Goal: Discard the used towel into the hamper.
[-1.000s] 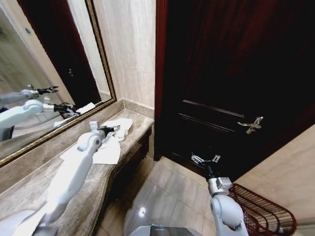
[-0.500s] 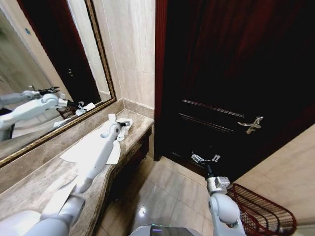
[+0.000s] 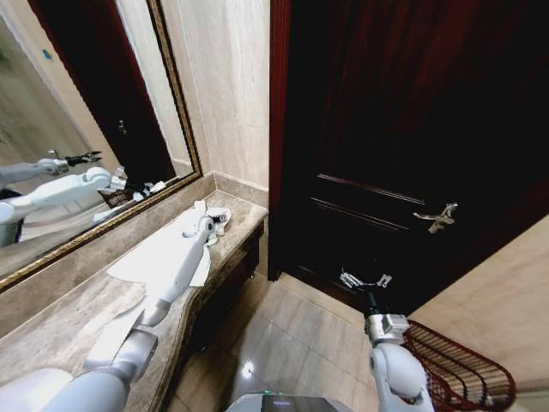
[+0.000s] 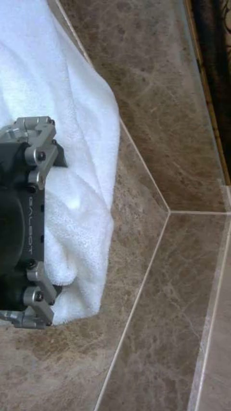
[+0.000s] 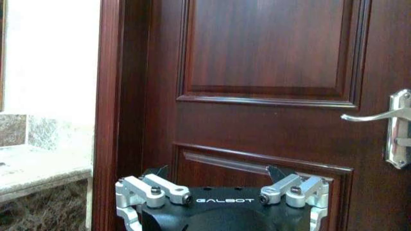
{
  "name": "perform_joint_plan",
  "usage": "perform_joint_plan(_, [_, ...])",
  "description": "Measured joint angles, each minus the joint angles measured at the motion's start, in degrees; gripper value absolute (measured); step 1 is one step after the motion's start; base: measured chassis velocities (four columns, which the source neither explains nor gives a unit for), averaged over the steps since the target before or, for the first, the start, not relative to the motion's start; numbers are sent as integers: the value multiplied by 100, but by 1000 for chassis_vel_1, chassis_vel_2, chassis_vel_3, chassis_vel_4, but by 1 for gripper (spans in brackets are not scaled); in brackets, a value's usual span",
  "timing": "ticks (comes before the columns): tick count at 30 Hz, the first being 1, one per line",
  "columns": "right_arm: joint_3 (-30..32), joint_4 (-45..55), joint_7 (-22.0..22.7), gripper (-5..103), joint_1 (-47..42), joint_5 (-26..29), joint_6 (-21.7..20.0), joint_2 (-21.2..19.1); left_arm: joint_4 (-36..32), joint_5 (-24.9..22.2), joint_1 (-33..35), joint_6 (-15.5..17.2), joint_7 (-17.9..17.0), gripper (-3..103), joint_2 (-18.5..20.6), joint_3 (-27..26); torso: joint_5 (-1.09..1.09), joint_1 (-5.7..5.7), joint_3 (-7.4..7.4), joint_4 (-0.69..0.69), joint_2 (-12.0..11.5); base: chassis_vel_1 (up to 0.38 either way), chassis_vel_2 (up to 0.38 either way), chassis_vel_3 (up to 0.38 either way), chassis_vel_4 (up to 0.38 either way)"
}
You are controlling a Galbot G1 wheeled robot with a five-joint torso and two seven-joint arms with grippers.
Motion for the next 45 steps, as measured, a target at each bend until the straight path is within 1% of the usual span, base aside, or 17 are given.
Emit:
perform_joint_plan(3, [4,37,21,100,-19,1,1,-15,-30,-7,48,-9,42,103,40,-31,0,0,0,0,0,0,0,0,0])
perform_joint_plan(6, [18,59,26,100,-41,7,1,-28,-41,-10,81,-81,58,100,63,-31,0,0,0,0,0,0,0,0,0])
perform_joint_plan(10, [30,64,40,100,-53,19,9,-25,-118,-10,178,-196,84,80,93,5,1,0,0,1,0,0,0,0,0])
perform_joint_plan(12, [30,66,41,100,-52,19,9,-25,-125,-10,186,-202,86,80,93,5,1,0,0,1,0,0,0,0,0])
perform_joint_plan(13, [25,81,43,100,-38,19,10,-25,-150,-8,215,-230,100,69,97,7,1,0,0,1,0,0,0,0,0])
perform_joint_plan(15, [23,92,44,100,-29,19,8,-26,-162,-7,226,-248,106,69,106,8,0,0,0,1,0,0,0,0,0])
perform_joint_plan(22, [20,128,108,100,1,26,-22,-44,-194,-7,283,-335,174,36,194,11,0,0,0,0,0,0,0,0,0])
perform_joint_plan(24, [21,134,127,100,6,30,-35,-55,-202,-8,297,-353,177,36,206,9,0,0,0,0,0,0,0,0,0])
perform_joint_plan(25, [23,145,159,100,20,43,-59,-81,-237,-9,321,-368,185,26,236,7,-1,0,0,-1,0,0,0,0,0])
perform_joint_plan(27, [24,156,183,100,36,52,-79,-103,-280,-9,349,-392,198,26,273,3,-1,0,0,-1,0,0,0,0,0])
perform_joint_plan(28, [24,162,191,100,41,56,-85,-109,-302,-9,363,-411,208,21,290,-1,-1,0,0,-1,0,0,0,0,0])
perform_joint_plan(31, [9,319,239,100,87,102,-218,-115,-610,8,563,-779,497,9,477,-98,-2,0,1,0,0,0,0,0,0])
perform_joint_plan(33, [0,356,244,100,91,113,-246,-115,-672,21,605,-894,548,9,510,-112,-1,0,1,0,0,0,0,0,0])
perform_joint_plan(34, [-20,460,252,100,102,131,-312,-126,-925,150,782,-1330,719,6,644,-184,-2,0,0,0,0,0,0,0,0])
perform_joint_plan(41, [-6,635,290,100,57,175,-356,-139,-1772,418,1312,-1735,913,6,908,-688,-2,0,0,0,0,0,0,0,0])
perform_joint_plan(43, [10,734,293,100,-19,255,-350,-141,-2313,411,1815,-1996,1215,6,1081,-1063,-1,0,0,-1,0,0,0,0,0])
perform_joint_plan(45, [13,769,289,100,-42,298,-336,-140,-2574,403,2058,-2044,1299,6,1158,-1227,-6,0,1,0,0,0,0,0,0])
